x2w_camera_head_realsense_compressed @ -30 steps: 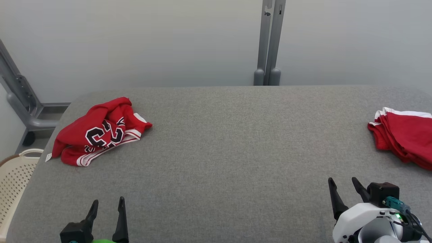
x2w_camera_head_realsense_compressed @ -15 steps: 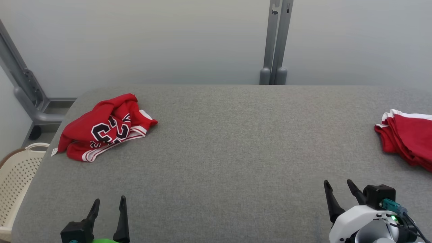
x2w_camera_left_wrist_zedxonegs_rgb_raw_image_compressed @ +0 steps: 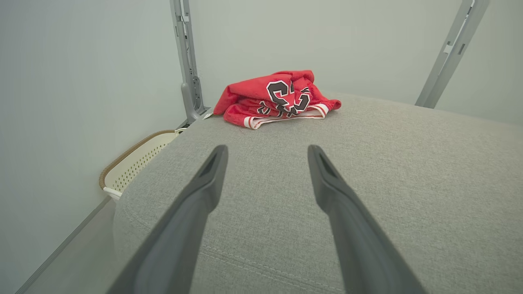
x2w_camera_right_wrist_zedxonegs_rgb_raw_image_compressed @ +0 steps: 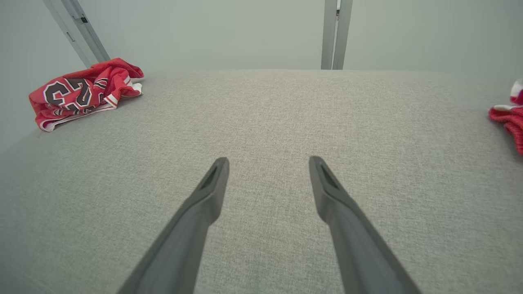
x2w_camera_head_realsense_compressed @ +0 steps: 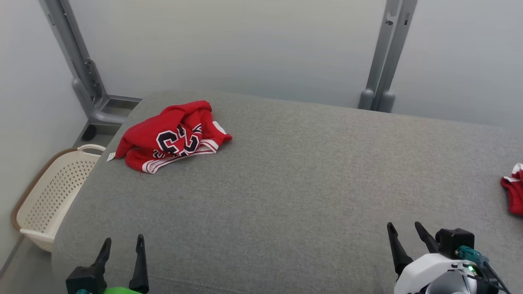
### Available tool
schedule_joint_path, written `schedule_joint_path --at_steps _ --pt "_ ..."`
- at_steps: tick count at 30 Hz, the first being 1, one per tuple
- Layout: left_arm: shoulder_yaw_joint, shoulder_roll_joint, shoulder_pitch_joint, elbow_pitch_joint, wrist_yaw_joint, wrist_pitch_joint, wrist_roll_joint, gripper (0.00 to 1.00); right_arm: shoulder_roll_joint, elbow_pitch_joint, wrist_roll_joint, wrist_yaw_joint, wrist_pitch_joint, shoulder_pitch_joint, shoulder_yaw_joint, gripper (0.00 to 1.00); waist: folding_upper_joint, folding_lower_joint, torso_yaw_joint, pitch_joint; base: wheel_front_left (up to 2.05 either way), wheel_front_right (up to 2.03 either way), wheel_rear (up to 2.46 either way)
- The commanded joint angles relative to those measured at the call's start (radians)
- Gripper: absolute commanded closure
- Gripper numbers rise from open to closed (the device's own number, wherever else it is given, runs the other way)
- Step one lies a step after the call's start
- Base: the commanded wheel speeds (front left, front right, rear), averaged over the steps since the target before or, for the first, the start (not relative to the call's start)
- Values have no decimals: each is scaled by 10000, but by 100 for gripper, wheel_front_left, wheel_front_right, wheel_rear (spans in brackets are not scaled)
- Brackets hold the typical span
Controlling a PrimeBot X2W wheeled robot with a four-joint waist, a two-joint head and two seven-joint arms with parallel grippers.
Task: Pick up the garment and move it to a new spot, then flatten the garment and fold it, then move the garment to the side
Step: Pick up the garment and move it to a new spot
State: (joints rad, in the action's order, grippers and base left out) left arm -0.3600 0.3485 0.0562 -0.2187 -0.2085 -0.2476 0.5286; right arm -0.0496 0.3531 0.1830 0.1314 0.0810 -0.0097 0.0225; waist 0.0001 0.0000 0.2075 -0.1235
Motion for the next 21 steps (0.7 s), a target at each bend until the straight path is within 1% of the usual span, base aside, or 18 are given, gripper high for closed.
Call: schedule_joint_path --at_steps 1,8,10,13,16,21 --pt "40 83 176 79 -96 34 -81 0 -19 59 90 -15 101 51 -50 0 -1 0 631 -19 0 0 0" --pt "212 302 332 291 -476 154 -108 0 -20 243 309 -15 269 -113 -397 0 -1 0 1358 -16 0 0 0" --pt "204 352 403 378 -653 215 -199 0 -22 319 362 -15 324 -176 -521 0 -1 0 1575 4 0 0 0" --pt "181 385 448 477 -752 248 -244 0 -22 388 400 -15 382 -202 -588 0 -1 0 1723 28 0 0 0" --pt "214 387 455 535 -782 251 -180 0 -25 426 407 -15 426 -245 -615 0 -1 0 1807 58 0 0 0" --pt "322 323 247 422 -430 129 86 0 -23 443 364 -15 417 -242 -691 0 -1 0 1834 87 0 0 0"
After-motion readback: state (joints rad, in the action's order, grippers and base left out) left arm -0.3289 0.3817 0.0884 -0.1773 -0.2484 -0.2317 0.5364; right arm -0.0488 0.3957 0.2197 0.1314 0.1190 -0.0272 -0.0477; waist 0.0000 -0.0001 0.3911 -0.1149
